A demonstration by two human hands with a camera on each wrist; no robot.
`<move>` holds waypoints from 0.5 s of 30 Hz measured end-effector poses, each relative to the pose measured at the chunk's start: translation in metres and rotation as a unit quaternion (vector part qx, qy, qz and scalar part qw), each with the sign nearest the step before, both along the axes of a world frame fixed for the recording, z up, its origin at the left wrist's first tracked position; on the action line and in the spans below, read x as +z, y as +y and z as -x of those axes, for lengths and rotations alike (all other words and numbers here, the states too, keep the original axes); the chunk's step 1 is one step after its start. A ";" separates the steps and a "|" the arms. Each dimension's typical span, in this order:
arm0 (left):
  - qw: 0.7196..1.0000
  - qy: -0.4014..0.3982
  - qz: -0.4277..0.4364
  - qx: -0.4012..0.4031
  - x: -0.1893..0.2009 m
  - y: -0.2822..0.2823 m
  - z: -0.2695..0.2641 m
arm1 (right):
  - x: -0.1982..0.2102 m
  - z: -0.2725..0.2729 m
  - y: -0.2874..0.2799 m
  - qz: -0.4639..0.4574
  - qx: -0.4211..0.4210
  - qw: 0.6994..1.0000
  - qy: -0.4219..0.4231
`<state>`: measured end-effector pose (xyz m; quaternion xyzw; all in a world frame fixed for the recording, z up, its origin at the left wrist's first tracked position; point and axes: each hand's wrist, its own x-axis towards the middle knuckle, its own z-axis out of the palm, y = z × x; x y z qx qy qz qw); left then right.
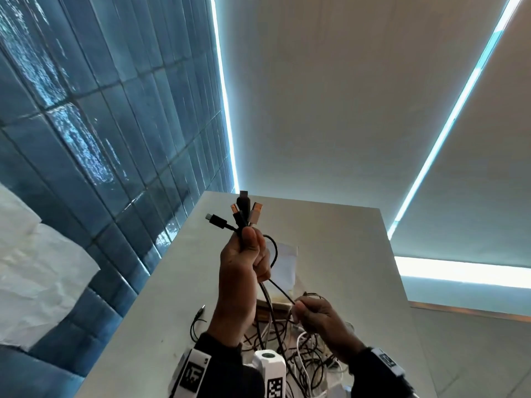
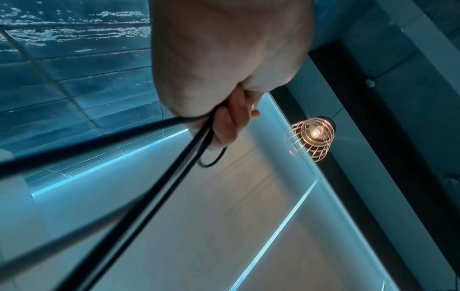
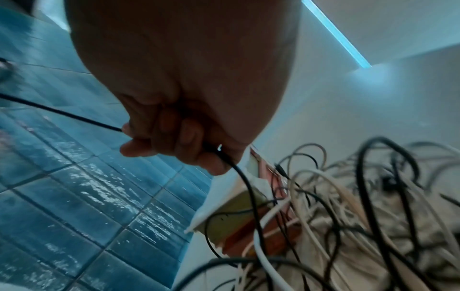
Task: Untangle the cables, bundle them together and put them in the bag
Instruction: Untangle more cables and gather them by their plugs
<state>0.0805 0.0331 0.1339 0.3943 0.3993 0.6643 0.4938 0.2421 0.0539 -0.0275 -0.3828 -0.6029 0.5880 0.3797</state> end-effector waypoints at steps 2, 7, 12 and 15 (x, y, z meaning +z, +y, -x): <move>1.000 0.001 0.007 -0.007 0.005 -0.002 0.003 | -0.011 0.001 -0.001 0.020 -0.010 1.000 0.001; 0.999 -0.008 0.031 -0.001 0.005 -0.004 0.008 | -0.029 0.008 0.004 0.064 -0.045 0.997 -0.017; 0.995 0.027 0.091 0.023 -0.009 0.002 0.009 | -0.002 0.016 0.019 0.100 -0.149 0.984 0.007; 0.991 0.016 0.126 0.031 -0.015 0.005 0.010 | 0.051 0.023 0.020 0.046 -0.122 0.988 0.089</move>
